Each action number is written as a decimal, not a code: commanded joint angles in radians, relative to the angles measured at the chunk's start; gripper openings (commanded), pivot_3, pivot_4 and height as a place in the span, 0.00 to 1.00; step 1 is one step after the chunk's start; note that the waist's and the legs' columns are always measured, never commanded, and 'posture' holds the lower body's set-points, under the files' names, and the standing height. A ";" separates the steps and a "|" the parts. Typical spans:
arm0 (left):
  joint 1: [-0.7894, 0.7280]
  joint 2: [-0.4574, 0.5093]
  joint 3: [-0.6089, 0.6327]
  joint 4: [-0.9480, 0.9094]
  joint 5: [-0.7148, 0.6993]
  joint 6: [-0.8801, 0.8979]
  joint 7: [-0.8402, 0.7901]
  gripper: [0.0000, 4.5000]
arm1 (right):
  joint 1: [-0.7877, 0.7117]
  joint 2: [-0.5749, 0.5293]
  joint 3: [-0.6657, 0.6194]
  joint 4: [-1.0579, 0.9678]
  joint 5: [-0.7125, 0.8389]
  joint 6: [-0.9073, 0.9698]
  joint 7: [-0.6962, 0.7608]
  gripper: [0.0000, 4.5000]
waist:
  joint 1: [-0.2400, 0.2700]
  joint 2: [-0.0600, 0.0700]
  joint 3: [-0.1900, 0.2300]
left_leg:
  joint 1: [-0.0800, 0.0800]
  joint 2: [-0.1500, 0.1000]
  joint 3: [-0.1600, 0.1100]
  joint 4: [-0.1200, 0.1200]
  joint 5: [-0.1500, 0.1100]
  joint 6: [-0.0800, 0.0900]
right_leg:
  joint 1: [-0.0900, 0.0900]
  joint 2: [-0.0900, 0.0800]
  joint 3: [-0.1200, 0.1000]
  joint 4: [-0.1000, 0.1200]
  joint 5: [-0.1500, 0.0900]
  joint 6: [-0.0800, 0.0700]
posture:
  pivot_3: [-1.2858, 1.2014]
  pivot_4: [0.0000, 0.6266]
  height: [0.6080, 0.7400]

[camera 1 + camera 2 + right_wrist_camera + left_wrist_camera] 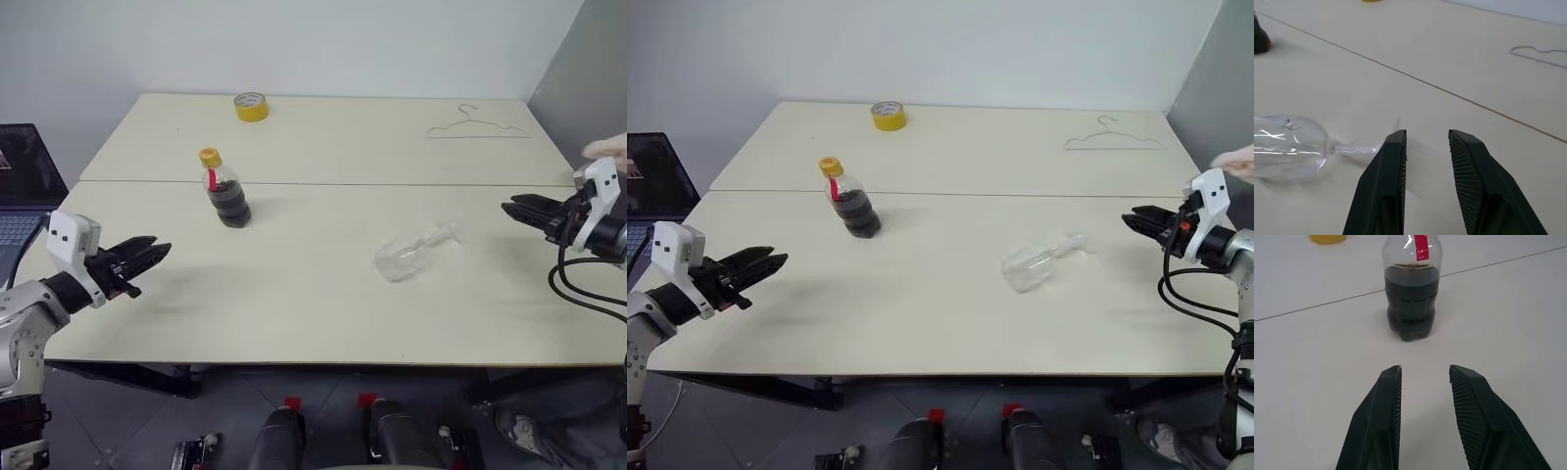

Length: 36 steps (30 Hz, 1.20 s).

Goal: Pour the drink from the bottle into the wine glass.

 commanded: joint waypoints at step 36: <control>-0.470 -0.195 -0.185 0.389 0.126 -0.195 0.099 1.00 | -0.020 0.115 0.110 -0.407 0.136 0.185 -0.028 0.31 | 0.004 0.000 0.000 | -0.001 -0.003 -0.004 0.003 0.000 0.000 | 0.002 0.001 -0.002 0.000 0.001 0.001 | 0.52 0.24 1.00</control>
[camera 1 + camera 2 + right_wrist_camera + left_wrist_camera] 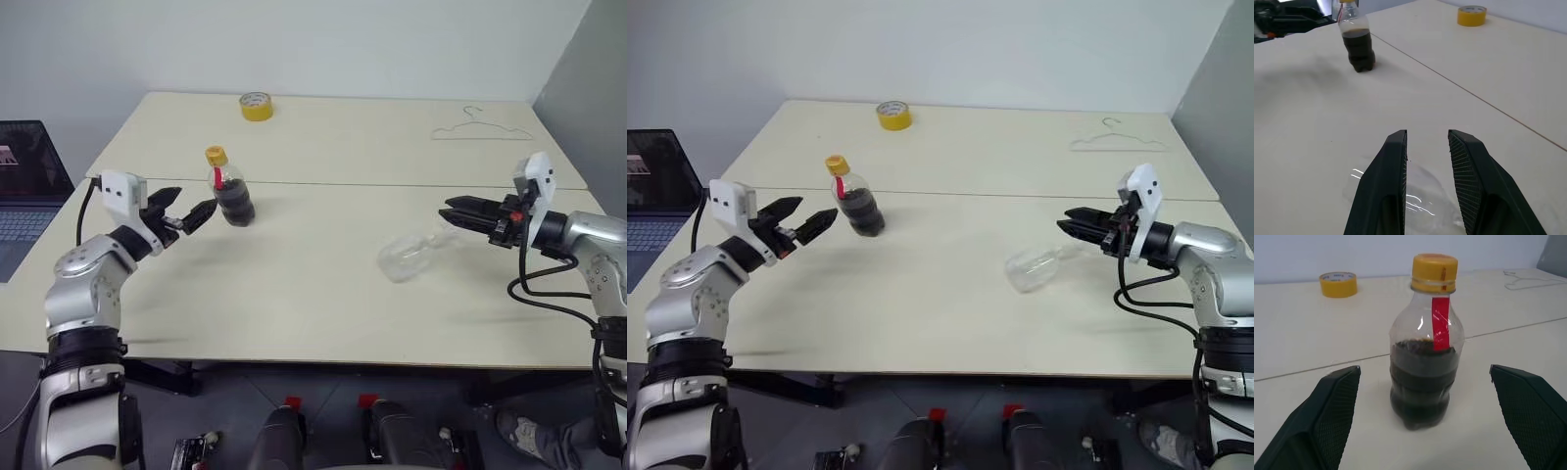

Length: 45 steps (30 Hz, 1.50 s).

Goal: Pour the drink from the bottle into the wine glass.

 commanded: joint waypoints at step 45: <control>-0.402 -0.164 -0.064 0.717 0.185 -0.415 0.067 0.68 | -0.008 0.017 0.003 -0.122 0.051 0.050 -0.056 0.31 | -0.001 0.000 0.000 | -0.001 -0.002 -0.001 0.000 0.000 0.000 | 0.000 0.000 0.000 0.000 0.000 0.000 | 0.52 0.24 1.00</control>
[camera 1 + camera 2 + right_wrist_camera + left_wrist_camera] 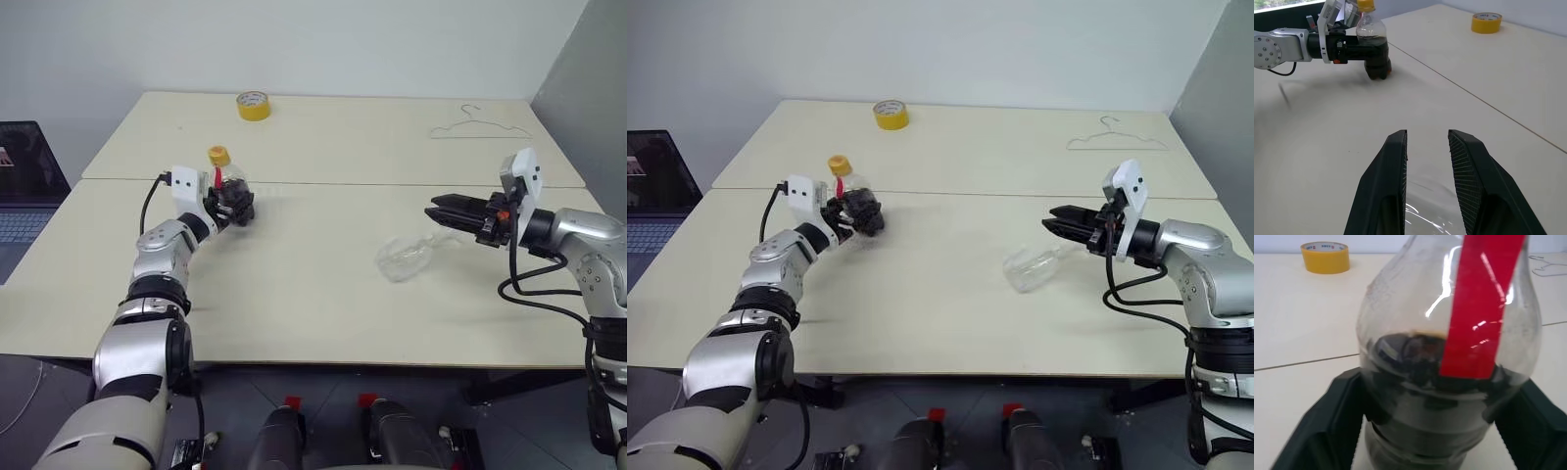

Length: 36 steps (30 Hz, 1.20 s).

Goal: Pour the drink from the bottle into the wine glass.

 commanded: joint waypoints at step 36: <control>0.559 -0.218 -0.316 -1.303 -0.117 0.633 -0.023 0.68 | -0.116 0.306 0.176 -0.289 0.058 0.097 -0.242 0.99 | 0.001 0.000 0.000 | 0.000 0.002 -0.003 0.000 0.000 0.000 | 0.000 0.000 0.000 0.000 0.000 0.000 | 0.52 0.24 1.00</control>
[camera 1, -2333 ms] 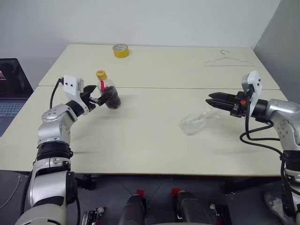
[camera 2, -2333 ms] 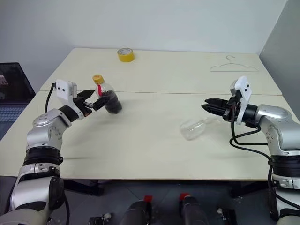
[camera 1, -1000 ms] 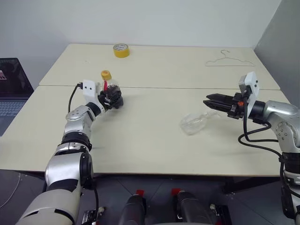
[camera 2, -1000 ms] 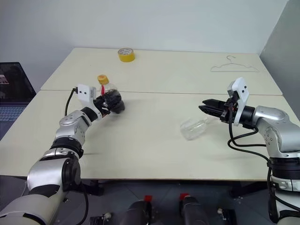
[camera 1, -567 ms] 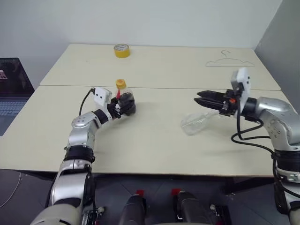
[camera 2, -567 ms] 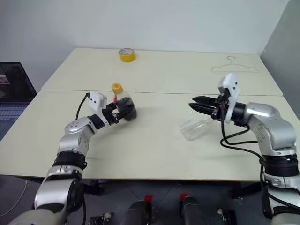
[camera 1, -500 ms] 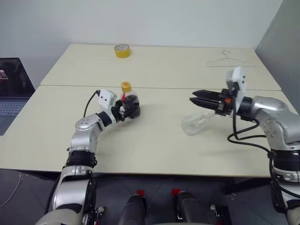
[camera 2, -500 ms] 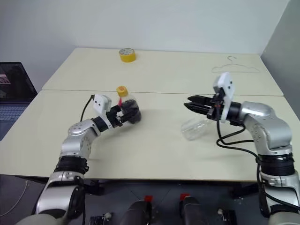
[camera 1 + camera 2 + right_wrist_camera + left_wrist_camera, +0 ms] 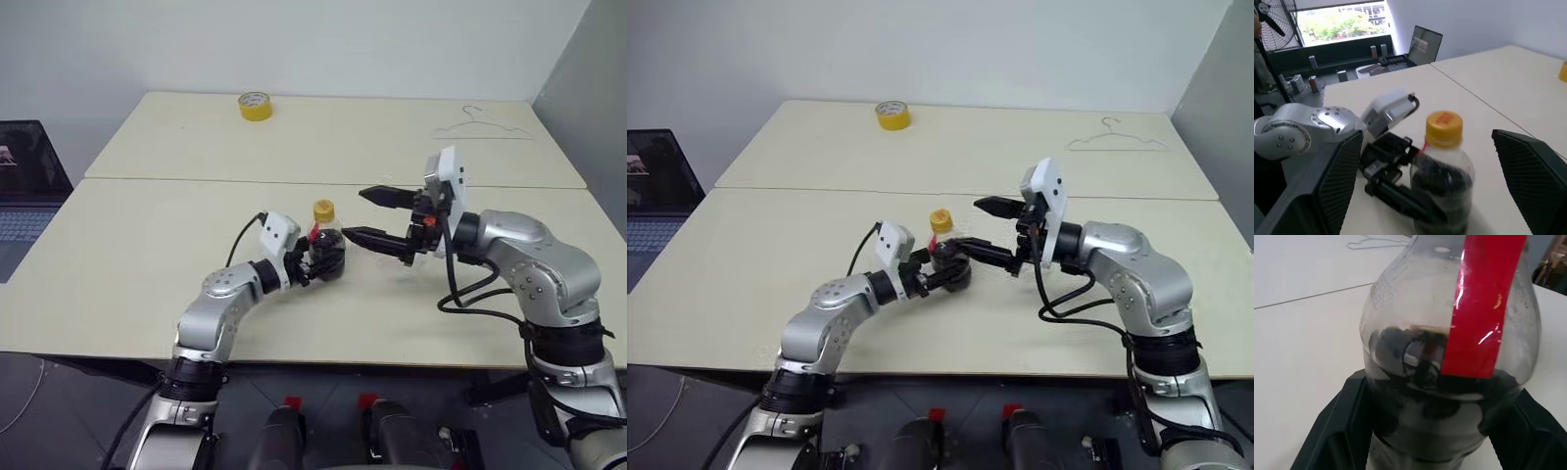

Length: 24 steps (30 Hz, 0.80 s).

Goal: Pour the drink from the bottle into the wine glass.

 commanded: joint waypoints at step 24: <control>0.003 -0.002 -0.095 0.010 0.079 -0.092 0.073 0.68 | 0.011 0.109 0.077 -0.009 -0.100 -0.019 -0.165 0.29 | 0.000 0.000 0.000 | 0.001 0.000 0.000 0.000 0.000 0.000 | 0.001 0.001 0.000 0.000 0.000 0.000 | 0.52 0.24 1.00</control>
